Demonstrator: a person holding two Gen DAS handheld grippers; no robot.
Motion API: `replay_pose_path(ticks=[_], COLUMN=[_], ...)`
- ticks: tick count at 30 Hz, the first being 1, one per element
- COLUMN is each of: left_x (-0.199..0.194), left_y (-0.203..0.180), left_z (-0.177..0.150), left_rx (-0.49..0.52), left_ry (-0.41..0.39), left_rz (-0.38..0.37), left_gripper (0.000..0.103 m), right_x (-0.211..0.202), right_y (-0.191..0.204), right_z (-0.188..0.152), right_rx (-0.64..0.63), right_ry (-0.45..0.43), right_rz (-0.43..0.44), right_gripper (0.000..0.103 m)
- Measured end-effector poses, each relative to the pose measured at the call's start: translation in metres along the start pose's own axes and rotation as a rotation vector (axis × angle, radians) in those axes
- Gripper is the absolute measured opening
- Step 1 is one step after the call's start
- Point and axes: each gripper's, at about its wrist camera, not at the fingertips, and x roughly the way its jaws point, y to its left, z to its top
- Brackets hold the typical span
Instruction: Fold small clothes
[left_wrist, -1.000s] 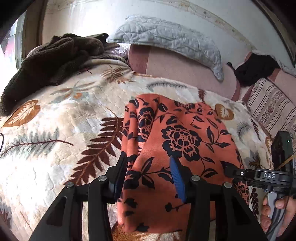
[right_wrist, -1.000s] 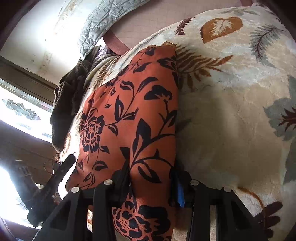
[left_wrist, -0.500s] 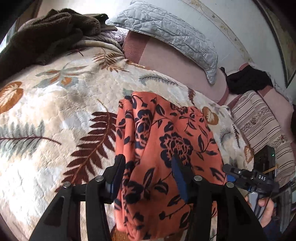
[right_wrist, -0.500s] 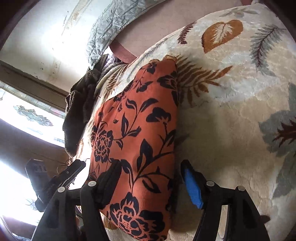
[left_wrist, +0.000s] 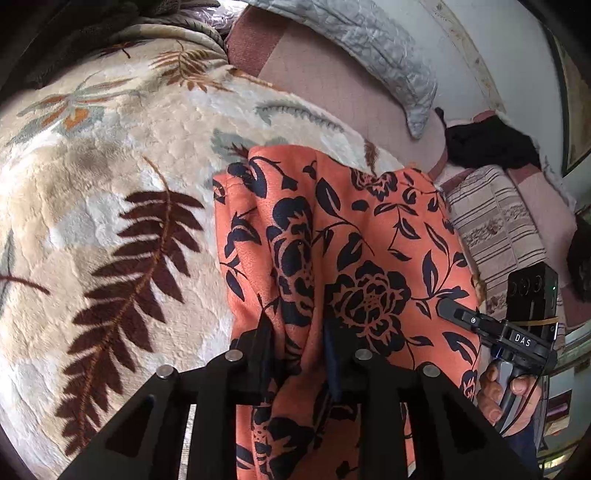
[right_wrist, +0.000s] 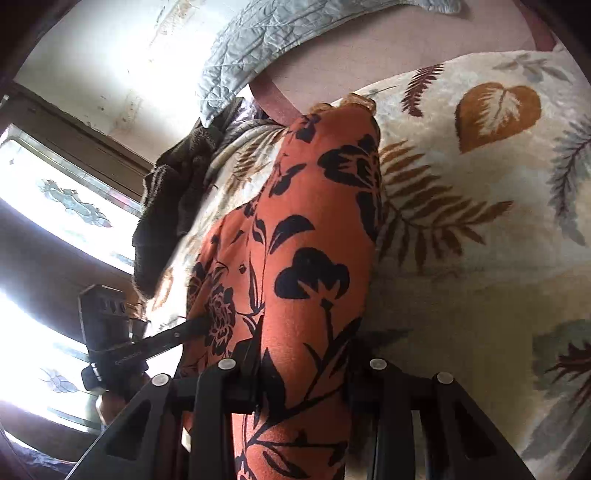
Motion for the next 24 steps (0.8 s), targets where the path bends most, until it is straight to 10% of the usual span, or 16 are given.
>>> replay_pose_path(ticks=[3,10,24], left_x=[0.004,-0.019,-0.008], left_y=[-0.014,-0.025,-0.022], left_z=[-0.006,-0.020,-0.017], left_rx=[0.052,0.166,0.147], left_ry=[-0.061,-0.130,-0.101], left_rz=[0.173,0.317,0.255], left_gripper=[0.067,0.073,0.074], right_x=[0.016,-0.006,0.010], right_y=[-0.045,-0.046,-0.033], right_z=[-0.005,-0.016,-0.012], right_rx=[0.150,0.135,0.133], right_ry=[0.024,-0.054,-0.023], right_rz=[-0.052,0.053,0.053], right_gripper=[0.064,0.072,0.072])
